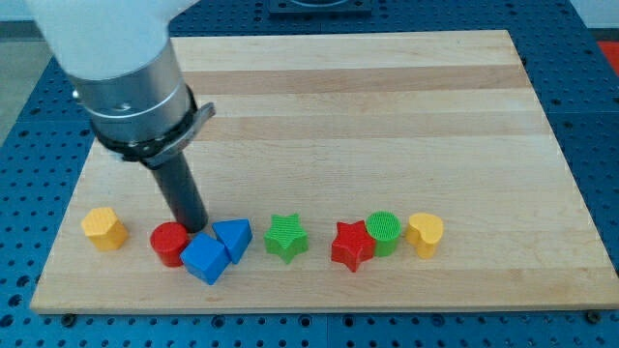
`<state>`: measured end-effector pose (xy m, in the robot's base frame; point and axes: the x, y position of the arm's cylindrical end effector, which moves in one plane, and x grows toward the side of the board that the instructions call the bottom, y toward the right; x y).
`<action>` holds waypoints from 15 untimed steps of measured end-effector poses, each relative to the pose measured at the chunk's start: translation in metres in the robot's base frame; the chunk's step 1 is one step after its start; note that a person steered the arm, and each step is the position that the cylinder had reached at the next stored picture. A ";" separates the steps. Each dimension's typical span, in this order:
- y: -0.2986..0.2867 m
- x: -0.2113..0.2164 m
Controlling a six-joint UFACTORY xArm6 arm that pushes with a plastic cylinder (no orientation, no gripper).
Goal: Push the yellow hexagon slightly down
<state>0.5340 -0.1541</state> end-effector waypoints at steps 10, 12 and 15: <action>-0.073 -0.019; -0.073 -0.009; -0.073 -0.019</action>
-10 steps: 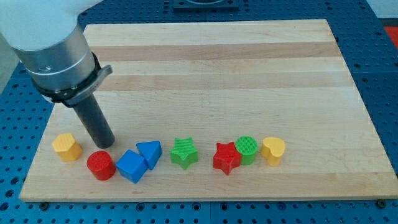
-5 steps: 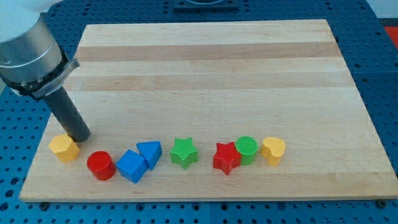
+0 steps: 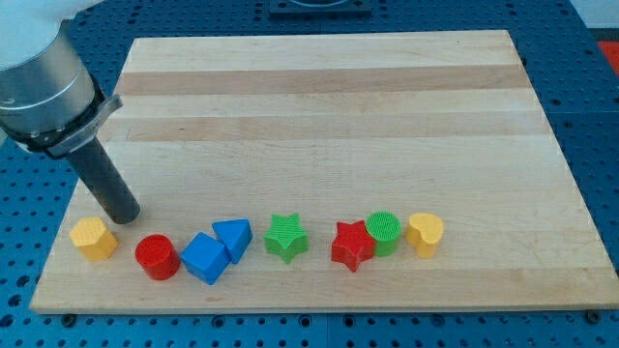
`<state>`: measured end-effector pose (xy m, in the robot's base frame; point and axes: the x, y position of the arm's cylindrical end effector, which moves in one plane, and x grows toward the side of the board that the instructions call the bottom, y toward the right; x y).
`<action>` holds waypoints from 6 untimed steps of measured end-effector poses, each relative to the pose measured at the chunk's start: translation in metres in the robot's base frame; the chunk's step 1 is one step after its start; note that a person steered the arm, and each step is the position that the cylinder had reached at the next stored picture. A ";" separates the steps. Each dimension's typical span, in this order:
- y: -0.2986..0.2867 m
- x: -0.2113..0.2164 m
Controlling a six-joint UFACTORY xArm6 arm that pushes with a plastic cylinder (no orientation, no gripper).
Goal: Push the yellow hexagon slightly down
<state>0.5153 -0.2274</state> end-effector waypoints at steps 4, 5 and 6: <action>-0.038 0.003; -0.038 0.017; -0.038 0.021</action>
